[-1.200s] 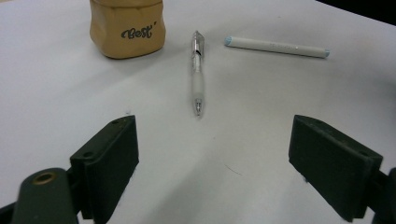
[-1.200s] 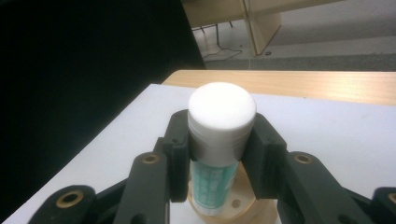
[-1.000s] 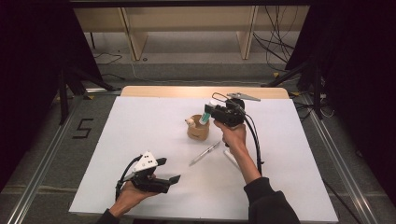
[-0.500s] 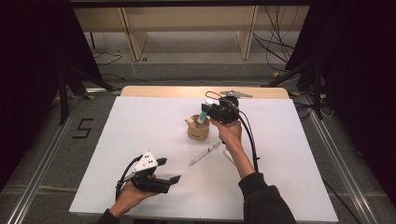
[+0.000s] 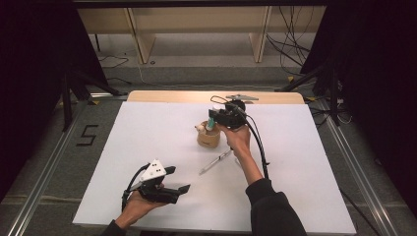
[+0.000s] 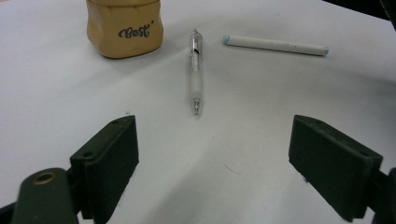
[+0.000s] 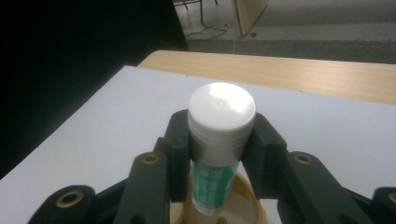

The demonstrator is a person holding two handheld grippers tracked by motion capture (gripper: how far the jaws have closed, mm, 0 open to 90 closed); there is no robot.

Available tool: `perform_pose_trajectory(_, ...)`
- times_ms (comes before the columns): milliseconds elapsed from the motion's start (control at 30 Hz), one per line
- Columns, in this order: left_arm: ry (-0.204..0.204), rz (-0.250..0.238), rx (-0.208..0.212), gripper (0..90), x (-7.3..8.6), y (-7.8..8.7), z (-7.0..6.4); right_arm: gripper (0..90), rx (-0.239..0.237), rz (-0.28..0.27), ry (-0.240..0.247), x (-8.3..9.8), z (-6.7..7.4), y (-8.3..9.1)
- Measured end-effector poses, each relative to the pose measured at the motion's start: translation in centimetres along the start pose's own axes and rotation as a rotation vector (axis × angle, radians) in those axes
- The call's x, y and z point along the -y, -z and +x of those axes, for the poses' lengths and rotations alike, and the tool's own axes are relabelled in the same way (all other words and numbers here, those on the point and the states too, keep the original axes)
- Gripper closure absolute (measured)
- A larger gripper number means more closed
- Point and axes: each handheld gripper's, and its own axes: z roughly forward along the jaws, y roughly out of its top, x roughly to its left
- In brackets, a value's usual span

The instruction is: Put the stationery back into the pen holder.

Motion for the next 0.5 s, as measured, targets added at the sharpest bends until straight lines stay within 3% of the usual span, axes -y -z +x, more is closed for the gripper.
perform_pose_trajectory(500,-0.003,0.005,0.001,15.6,0.0,-0.1,0.0,65.6,0.006,0.043,0.014,0.2,0.3,-1.4)
